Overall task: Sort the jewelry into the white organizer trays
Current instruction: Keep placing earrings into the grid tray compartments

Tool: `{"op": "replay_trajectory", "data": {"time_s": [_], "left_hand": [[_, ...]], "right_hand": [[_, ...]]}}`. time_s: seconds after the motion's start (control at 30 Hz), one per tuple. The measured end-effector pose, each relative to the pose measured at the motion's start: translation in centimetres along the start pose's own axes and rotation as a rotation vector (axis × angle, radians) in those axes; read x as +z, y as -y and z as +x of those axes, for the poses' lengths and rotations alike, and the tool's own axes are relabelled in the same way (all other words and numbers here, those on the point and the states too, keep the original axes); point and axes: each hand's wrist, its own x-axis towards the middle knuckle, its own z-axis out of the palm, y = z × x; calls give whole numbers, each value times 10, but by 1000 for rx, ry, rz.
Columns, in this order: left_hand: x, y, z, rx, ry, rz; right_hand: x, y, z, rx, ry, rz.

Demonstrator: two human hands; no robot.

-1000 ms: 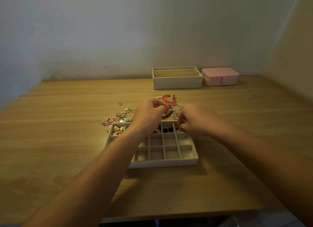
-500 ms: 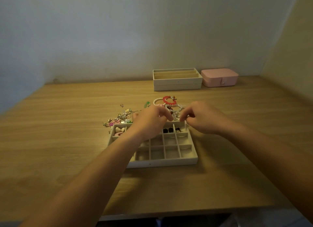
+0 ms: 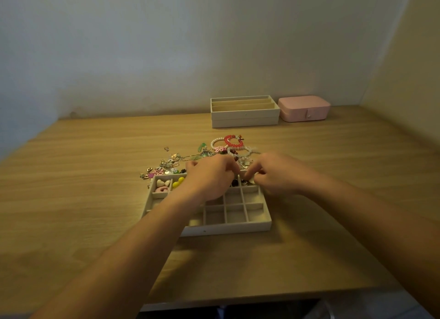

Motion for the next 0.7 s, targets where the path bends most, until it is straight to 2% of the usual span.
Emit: {"op": "replay_trajectory", "data": {"time_s": [0.17, 0.7], "left_hand": [[-2, -2, 0, -11, 10, 15], [-9, 15, -1, -25, -31, -117]], "right_hand": [[1, -2, 0, 9, -31, -57], [-2, 6, 11, -25, -167, 235]]}}
